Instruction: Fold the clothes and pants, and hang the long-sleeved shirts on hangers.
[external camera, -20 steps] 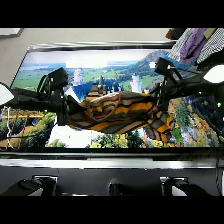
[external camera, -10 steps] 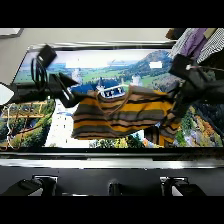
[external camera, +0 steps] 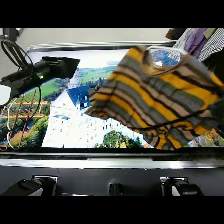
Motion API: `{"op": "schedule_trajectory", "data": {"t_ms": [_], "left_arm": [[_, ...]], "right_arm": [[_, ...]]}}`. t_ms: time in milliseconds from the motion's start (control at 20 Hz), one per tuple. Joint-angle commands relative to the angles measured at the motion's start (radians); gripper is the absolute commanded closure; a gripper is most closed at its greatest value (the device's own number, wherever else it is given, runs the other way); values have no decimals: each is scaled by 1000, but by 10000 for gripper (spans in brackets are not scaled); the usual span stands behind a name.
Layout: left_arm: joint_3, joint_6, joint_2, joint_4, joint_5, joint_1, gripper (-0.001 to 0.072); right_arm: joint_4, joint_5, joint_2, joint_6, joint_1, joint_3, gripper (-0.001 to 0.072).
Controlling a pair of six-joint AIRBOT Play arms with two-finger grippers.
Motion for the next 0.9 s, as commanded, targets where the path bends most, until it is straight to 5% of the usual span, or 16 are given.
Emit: {"op": "schedule_trajectory", "data": {"t_ms": [0, 200, 300, 550, 850], "left_arm": [[0, -77, 1, 0, 18, -6, 15], [0, -78, 1, 0, 17, -23, 16], [0, -78, 1, 0, 14, -30, 16], [0, -77, 0, 0, -40, -35, 25], [0, -77, -1, 0, -76, -35, 25]], "right_arm": [[-245, 26, 88, 256, 1, 1, 682], [-708, 28, 94, 708, 1, 2, 683], [-841, 91, 50, 800, 1, 29, 683], [-1002, 154, -194, 883, -6, 193, 683], [-834, 58, -488, 898, -286, 626, 683]]}}
